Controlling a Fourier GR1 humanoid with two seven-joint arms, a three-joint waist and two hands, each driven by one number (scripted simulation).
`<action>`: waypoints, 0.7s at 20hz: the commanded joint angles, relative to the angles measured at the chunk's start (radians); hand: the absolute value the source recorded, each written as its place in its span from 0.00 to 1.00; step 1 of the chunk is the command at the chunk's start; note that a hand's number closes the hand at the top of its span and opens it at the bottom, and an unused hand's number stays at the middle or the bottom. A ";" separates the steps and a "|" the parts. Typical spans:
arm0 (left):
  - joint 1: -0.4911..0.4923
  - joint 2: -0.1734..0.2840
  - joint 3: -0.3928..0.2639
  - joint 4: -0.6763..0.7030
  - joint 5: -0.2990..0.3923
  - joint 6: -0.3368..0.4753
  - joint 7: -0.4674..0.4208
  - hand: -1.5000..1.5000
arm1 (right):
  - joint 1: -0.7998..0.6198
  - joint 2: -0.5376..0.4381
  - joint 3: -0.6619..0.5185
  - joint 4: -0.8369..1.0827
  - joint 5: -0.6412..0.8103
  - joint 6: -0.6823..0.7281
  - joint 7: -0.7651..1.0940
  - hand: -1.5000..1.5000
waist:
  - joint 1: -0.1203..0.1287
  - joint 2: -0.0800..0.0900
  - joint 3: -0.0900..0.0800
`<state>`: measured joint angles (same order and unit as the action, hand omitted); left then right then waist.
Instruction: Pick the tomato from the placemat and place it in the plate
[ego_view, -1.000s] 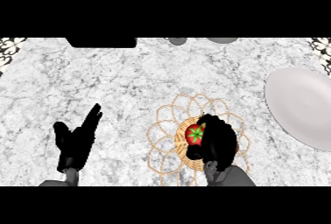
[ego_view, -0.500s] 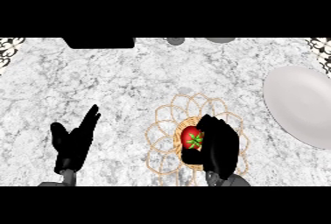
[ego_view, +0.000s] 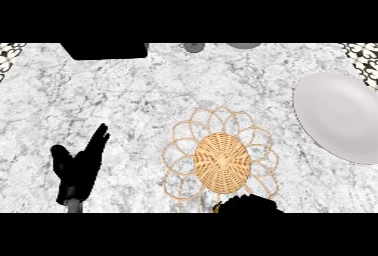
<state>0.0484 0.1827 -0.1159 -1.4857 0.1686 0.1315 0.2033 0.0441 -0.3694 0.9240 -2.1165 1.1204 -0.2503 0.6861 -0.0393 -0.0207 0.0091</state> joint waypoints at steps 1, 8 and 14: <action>0.034 -0.014 -0.007 0.011 0.020 -0.018 0.003 0.50 | 0.175 -0.190 0.014 -0.250 -0.016 -0.155 -0.094 1.00 | -0.013 0.007 -0.006; 0.021 -0.061 -0.058 0.030 -0.037 0.014 -0.012 0.50 | 0.309 -0.318 -0.243 -0.284 -0.262 -0.413 -0.161 1.00 | 0.016 0.023 -0.004; -0.015 -0.054 -0.029 0.032 -0.001 -0.012 0.001 0.50 | 0.277 -0.354 -0.335 -0.223 -0.454 -0.586 -0.233 1.00 | 0.036 0.032 -0.001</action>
<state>0.0426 0.1694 -0.1204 -1.4985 0.1564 0.1233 0.1899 0.3235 -0.6904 0.6576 -2.3045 0.8953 -0.7473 0.4851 -0.0137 -0.0008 0.0134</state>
